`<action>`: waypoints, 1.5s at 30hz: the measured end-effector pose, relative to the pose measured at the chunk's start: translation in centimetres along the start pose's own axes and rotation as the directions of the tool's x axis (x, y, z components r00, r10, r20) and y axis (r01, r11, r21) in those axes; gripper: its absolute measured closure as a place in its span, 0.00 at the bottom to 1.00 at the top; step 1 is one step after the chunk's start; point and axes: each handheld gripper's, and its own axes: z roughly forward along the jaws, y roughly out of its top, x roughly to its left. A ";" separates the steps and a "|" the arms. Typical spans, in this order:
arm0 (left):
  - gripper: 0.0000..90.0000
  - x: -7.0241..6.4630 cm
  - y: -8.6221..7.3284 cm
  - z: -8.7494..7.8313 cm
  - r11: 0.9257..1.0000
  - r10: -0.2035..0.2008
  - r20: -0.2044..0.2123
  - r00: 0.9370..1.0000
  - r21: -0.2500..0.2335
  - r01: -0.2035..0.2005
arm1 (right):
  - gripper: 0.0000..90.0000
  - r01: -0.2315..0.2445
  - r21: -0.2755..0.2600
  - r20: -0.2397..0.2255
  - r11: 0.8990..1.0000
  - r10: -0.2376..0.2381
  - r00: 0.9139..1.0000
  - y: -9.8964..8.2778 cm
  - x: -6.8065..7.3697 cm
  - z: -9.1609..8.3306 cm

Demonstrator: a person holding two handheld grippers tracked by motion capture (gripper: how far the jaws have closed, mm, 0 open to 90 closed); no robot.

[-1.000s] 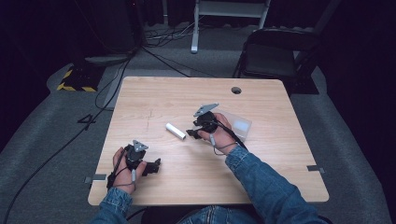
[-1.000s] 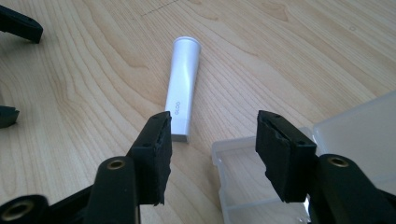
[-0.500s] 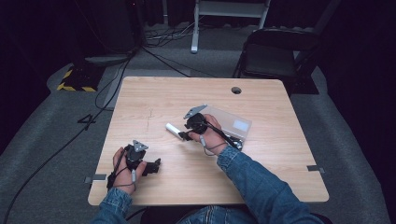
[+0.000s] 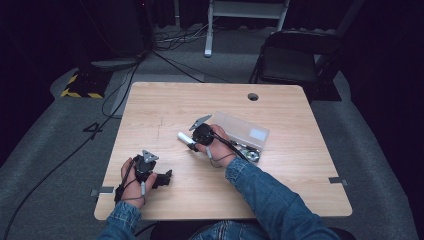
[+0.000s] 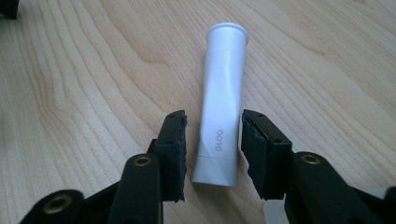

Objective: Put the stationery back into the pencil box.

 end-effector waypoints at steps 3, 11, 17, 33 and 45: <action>0.00 0.0 0.0 0.0 1.000 0.001 0.000 1.000 0.001 -0.001 | 0.71 0.006 0.017 0.013 1.000 -0.006 1.000 0.0 0.2 0.2; 0.00 0.0 0.0 0.0 1.000 0.002 0.000 1.000 0.001 -0.002 | 0.79 0.020 0.032 0.000 0.999 -0.020 1.000 0.1 0.6 0.3; 0.00 0.0 0.0 0.0 1.000 0.003 -0.001 1.000 0.001 -0.003 | 0.79 0.037 0.030 -0.004 0.999 -0.037 0.999 0.0 0.8 0.3; 0.00 0.1 0.1 0.0 1.000 0.011 -0.003 1.000 0.002 -0.010 | 0.79 0.051 -0.026 -0.037 0.998 -0.052 0.998 0.5 0.9 -2.7; 0.00 0.1 0.1 0.0 1.000 0.013 -0.004 1.000 0.004 -0.013 | 0.79 0.062 -0.094 -0.057 0.994 -0.068 0.996 0.1 1.3 -6.7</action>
